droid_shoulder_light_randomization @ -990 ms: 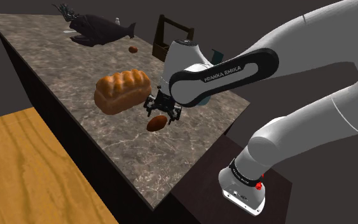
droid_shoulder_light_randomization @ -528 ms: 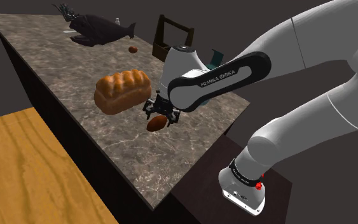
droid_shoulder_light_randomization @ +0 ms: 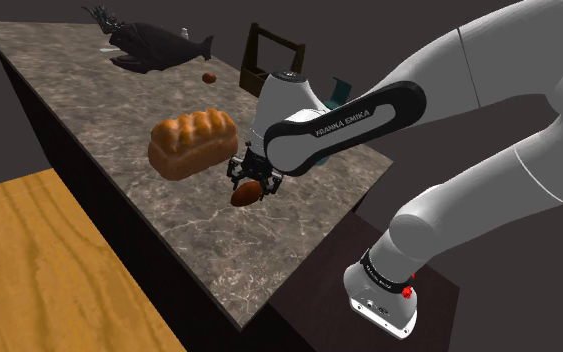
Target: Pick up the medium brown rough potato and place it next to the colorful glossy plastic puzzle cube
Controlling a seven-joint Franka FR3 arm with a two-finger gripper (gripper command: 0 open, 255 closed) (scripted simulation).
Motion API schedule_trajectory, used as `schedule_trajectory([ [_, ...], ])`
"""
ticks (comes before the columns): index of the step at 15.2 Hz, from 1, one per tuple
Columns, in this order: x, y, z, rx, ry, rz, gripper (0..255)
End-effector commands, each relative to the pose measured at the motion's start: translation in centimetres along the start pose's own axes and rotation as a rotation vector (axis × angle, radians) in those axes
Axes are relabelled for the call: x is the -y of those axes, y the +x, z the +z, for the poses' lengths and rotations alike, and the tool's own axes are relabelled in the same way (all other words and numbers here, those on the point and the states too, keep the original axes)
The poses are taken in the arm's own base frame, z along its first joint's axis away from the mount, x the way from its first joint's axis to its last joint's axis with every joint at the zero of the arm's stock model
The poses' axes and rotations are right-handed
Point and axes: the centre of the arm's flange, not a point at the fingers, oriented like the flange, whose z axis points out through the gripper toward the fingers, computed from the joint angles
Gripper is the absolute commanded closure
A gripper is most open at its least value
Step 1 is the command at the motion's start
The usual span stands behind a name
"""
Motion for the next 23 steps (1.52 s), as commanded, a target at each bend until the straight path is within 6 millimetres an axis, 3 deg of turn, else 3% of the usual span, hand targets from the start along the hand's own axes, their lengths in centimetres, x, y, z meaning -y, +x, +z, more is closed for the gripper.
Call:
schedule_trajectory([
  [1, 0.0, 0.0, 0.0, 0.0, 0.0, 0.0, 255],
  [5, 0.0, 0.0, 0.0, 0.0, 0.0, 0.0, 255],
  [23, 0.9, 0.2, -9.4, 0.0, 0.0, 0.0, 255],
])
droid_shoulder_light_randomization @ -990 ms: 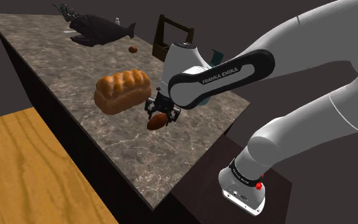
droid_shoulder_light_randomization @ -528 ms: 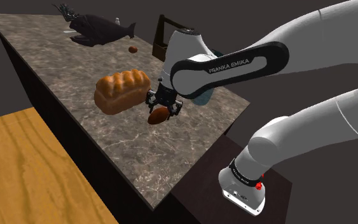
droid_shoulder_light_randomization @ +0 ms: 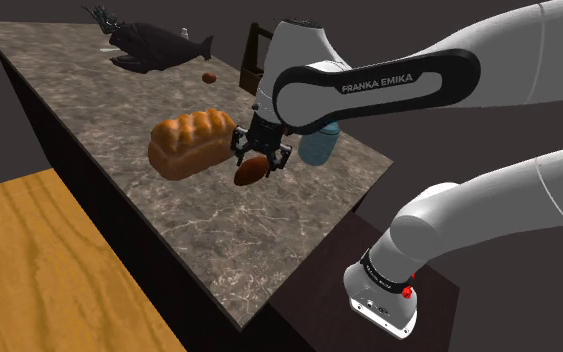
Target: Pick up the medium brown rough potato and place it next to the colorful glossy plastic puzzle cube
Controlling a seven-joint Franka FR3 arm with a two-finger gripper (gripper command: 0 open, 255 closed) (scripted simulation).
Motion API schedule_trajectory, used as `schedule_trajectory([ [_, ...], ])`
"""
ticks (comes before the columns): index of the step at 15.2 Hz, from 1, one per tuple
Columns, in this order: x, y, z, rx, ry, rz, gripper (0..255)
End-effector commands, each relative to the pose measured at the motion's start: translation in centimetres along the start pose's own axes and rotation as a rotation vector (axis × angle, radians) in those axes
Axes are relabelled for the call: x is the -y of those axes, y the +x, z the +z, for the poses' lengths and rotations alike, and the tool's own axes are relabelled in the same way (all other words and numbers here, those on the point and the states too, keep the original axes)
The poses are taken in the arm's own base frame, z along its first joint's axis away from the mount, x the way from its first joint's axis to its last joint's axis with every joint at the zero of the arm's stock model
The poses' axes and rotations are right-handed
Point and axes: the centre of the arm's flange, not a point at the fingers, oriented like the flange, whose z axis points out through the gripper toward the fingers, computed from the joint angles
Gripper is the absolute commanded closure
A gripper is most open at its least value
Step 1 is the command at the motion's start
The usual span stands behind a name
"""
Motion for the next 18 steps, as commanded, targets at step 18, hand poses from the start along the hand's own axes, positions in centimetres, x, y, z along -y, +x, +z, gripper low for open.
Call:
schedule_trajectory([
  [18, 1.0, 0.2, -10.0, 0.0, 0.0, 0.0, 255],
])
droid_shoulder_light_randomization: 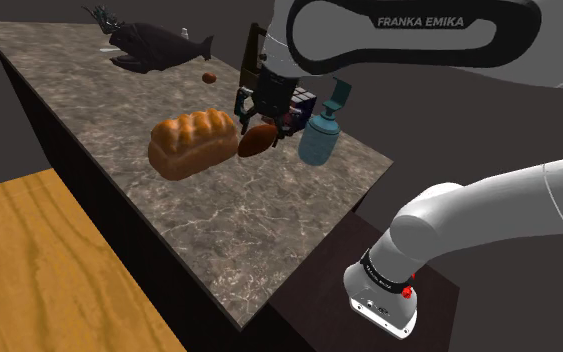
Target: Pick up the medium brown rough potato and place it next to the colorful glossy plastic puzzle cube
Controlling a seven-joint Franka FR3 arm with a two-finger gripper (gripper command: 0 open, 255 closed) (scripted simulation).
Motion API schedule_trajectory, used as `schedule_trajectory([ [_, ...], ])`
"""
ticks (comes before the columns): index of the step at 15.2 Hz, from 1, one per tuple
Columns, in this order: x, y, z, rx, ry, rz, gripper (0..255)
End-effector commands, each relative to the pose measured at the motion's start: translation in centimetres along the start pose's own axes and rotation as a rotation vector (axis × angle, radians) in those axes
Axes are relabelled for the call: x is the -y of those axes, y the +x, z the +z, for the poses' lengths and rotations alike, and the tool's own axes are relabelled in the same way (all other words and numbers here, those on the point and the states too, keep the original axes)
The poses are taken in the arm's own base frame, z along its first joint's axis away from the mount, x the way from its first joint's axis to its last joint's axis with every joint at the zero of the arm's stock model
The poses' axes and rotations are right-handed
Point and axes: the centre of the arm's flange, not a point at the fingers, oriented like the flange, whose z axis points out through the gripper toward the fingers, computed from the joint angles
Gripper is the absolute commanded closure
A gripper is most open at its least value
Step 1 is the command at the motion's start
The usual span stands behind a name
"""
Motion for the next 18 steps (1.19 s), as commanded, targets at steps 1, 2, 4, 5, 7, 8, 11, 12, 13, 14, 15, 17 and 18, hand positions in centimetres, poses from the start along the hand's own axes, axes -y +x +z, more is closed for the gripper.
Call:
schedule_trajectory([
  [1, 0.0, 0.0, -1.1, 0.0, 0.0, 0.0, 255],
  [2, 0.0, 0.0, -1.7, 0.0, 0.0, 0.0, 255],
  [4, 0.1, 0.0, -2.7, 0.0, 0.0, 0.0, 255],
  [5, 0.2, 0.0, -3.2, 0.0, 0.0, 0.0, 255],
  [7, 0.7, 1.3, -3.6, 0.0, 0.0, 0.0, 255],
  [8, 1.1, 2.5, -3.5, 0.0, 0.0, 0.0, 255],
  [11, 2.6, 6.2, -3.3, 0.0, 0.0, 0.0, 255],
  [12, 3.0, 7.4, -3.2, 0.0, 0.0, 0.0, 255],
  [13, 3.5, 8.7, -3.2, 0.0, 0.0, 0.0, 255],
  [14, 4.0, 9.9, -3.1, 0.0, 0.0, 0.0, 255],
  [15, 4.5, 11.1, -3.0, 0.0, 0.0, 0.0, 255],
  [17, 5.4, 13.6, -2.9, 0.0, 0.0, 0.0, 255],
  [18, 5.9, 14.8, -2.8, 0.0, 0.0, 0.0, 255],
])
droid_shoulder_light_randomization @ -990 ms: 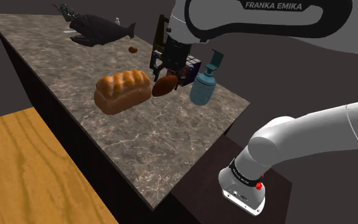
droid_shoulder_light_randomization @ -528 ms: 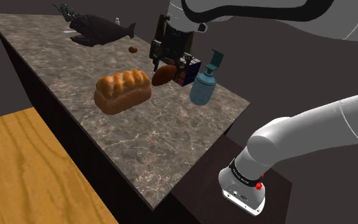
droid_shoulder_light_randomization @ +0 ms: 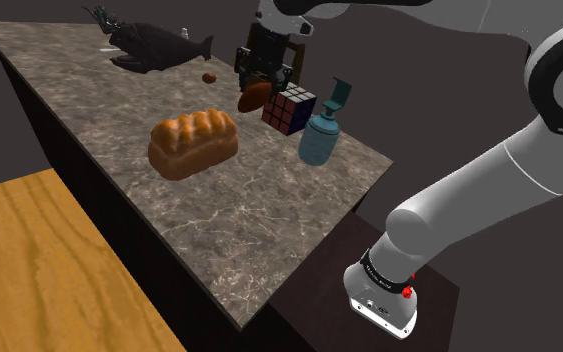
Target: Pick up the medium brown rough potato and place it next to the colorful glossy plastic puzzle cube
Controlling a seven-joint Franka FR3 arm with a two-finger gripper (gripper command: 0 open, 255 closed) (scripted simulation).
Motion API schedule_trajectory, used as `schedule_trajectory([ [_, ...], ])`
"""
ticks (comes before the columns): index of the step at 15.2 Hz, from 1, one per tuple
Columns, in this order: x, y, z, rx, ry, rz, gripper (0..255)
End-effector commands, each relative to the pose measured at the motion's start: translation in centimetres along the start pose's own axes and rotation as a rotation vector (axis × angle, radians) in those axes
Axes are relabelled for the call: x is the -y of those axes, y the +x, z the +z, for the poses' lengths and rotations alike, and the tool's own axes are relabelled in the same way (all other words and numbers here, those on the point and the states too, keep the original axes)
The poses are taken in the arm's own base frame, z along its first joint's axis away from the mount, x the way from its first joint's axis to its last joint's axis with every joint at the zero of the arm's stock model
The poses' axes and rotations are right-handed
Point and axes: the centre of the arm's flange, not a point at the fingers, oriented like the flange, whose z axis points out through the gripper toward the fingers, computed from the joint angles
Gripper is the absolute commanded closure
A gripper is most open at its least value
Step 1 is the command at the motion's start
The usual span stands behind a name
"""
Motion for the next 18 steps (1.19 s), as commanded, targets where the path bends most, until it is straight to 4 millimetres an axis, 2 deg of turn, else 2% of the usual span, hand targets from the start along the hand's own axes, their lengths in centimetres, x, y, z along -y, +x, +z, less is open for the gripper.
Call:
schedule_trajectory([
  [1, 0.9, 2.5, 0.3, 0.0, 0.0, -0.001, 255],
  [16, 8.0, 21.0, 1.3, 0.0, 0.0, -0.001, 255],
  [18, 7.9, 21.0, 2.4, 0.0, 0.0, -0.001, 255],
])
